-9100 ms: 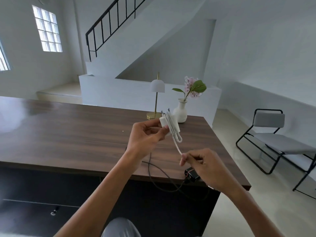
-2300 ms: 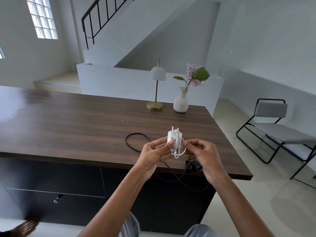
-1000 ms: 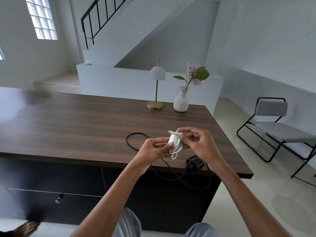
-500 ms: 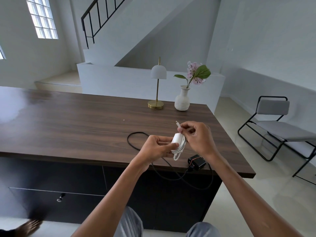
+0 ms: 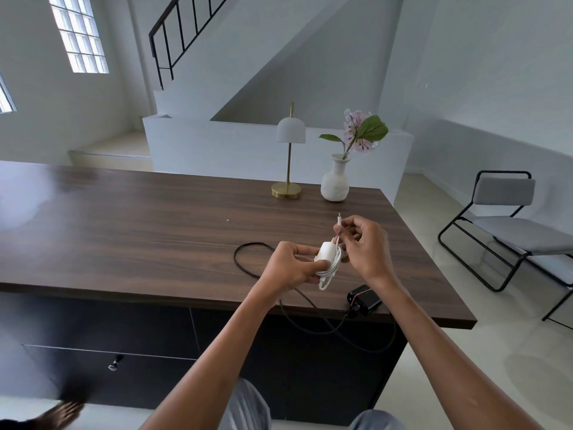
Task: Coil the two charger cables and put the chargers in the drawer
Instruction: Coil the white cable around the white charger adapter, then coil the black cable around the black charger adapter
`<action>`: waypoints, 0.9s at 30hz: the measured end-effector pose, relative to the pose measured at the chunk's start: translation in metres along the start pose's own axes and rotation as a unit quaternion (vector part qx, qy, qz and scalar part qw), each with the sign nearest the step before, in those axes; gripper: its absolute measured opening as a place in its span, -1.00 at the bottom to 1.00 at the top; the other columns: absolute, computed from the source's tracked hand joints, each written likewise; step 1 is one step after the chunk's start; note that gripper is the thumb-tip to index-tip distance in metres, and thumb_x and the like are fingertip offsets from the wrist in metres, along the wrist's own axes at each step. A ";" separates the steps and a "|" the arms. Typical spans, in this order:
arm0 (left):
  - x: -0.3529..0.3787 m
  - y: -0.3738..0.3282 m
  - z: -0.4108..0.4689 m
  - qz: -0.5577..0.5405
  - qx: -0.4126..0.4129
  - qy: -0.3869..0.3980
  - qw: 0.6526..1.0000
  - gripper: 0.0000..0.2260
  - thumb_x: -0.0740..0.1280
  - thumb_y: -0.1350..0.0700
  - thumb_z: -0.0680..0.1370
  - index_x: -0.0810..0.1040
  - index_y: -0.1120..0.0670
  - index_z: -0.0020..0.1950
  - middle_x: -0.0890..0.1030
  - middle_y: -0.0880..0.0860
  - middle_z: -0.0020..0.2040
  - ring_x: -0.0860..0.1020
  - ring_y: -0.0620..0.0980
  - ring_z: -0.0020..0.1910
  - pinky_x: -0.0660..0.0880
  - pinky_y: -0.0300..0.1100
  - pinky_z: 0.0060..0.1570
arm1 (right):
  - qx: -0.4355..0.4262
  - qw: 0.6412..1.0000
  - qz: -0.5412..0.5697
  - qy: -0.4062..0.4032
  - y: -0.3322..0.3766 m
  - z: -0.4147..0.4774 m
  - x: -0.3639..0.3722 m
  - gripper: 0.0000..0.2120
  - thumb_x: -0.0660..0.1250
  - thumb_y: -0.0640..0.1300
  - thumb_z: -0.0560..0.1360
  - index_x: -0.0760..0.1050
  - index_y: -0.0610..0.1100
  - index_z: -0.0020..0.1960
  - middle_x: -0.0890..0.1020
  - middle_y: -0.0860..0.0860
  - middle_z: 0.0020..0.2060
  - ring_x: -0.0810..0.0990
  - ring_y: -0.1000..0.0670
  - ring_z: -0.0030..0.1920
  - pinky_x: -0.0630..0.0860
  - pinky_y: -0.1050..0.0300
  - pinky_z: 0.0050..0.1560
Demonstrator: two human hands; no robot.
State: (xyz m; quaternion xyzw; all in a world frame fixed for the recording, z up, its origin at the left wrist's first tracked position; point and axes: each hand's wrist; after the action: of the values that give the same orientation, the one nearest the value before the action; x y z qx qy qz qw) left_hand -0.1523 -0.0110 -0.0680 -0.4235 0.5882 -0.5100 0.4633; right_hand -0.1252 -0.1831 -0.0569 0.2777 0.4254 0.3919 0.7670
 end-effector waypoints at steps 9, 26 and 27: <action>0.002 0.009 0.046 0.063 -0.008 -0.065 0.996 -0.65 0.62 0.15 0.39 0.63 0.14 0.12 0.74 0.19 -0.06 0.76 0.09 -0.18 0.71 0.01 -0.09 | 0.086 0.993 0.024 0.076 -0.048 0.012 -0.024 -0.74 0.43 0.01 0.53 0.62 -0.10 0.15 0.72 -0.01 -0.06 0.73 -0.05 -0.12 0.71 -0.02 -0.07; 0.034 0.034 0.121 0.330 0.035 -0.175 0.927 -0.67 0.47 0.01 0.53 0.59 0.09 0.24 0.65 0.13 0.21 0.60 0.16 0.20 0.44 -0.08 0.04 | 0.077 0.985 -0.141 0.069 -0.138 -0.032 -0.031 -0.69 0.29 0.07 0.60 0.55 0.00 0.30 0.62 0.11 0.19 0.53 0.11 0.23 0.48 0.13 0.24; 0.037 0.030 0.115 0.359 0.048 -0.163 0.918 -0.65 0.45 0.00 0.54 0.56 0.09 0.28 0.62 0.13 0.23 0.59 0.16 0.20 0.43 -0.08 0.03 | 0.078 0.985 -0.137 0.065 -0.138 -0.031 -0.032 -0.70 0.29 0.06 0.60 0.56 -0.01 0.29 0.63 0.10 0.18 0.54 0.10 0.22 0.48 0.14 0.24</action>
State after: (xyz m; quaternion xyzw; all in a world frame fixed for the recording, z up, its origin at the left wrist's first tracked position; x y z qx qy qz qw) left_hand -0.0485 -0.0669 -0.1079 -0.2378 0.5918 -0.2609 0.7246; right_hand -0.1128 -0.2810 -0.1630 0.2495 0.5374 0.2657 0.7605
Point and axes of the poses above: each hand's wrist, its own z-axis towards the middle knuckle, its own x-axis out of the palm, y = z × x
